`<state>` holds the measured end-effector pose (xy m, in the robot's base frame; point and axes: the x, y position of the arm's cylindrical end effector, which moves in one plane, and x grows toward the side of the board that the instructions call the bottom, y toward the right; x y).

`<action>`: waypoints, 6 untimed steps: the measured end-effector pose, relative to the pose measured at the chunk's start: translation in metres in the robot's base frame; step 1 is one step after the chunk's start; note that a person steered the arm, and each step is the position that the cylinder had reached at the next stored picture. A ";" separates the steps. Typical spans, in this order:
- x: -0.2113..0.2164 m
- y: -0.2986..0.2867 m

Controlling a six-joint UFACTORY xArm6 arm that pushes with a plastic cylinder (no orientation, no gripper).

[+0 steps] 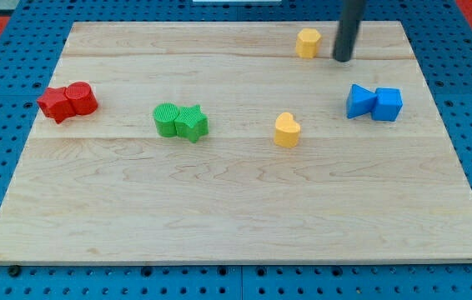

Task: Place the yellow hexagon above the green circle

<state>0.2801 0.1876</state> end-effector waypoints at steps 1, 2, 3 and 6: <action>-0.030 -0.019; -0.037 -0.111; -0.039 -0.201; 0.018 -0.330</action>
